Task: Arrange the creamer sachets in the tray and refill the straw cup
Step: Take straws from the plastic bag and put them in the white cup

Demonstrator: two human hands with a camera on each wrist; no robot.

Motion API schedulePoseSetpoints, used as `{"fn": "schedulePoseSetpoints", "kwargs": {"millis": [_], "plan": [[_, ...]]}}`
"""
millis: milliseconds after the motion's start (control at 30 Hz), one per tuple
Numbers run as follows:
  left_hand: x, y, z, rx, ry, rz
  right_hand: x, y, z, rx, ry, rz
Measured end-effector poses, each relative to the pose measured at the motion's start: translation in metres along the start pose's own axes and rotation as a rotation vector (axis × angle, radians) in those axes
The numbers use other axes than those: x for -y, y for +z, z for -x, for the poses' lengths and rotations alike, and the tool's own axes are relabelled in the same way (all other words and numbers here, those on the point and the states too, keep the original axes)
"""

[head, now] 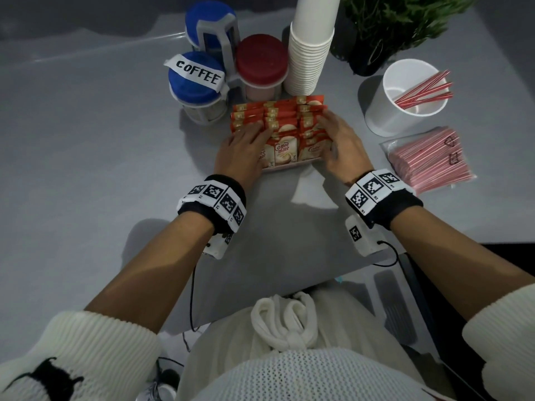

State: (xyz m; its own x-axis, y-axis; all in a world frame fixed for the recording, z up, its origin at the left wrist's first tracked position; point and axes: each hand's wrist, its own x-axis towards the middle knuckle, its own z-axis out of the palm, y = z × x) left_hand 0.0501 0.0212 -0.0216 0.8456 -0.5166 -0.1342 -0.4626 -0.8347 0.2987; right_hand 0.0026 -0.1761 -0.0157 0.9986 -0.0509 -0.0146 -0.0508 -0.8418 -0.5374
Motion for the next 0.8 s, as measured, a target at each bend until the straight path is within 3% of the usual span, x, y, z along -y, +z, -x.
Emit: {"fn": "schedulePoseSetpoints", "kwargs": {"millis": [233,500,667,800], "plan": [[0.002,0.001,-0.002,0.030,0.026,-0.025,-0.001,0.012,0.001,0.094,-0.007,0.114],[-0.030,-0.017,-0.007,-0.076,0.015,0.054,-0.009,-0.020,0.019,-0.068,0.118,-0.022],[-0.087,-0.031,-0.026,-0.165,0.162,0.093,-0.030,-0.059,0.033,-0.201,0.212,-0.021],[-0.137,-0.026,-0.043,-0.119,0.245,0.098,-0.057,-0.094,0.050,-0.279,0.347,-0.058]]}}
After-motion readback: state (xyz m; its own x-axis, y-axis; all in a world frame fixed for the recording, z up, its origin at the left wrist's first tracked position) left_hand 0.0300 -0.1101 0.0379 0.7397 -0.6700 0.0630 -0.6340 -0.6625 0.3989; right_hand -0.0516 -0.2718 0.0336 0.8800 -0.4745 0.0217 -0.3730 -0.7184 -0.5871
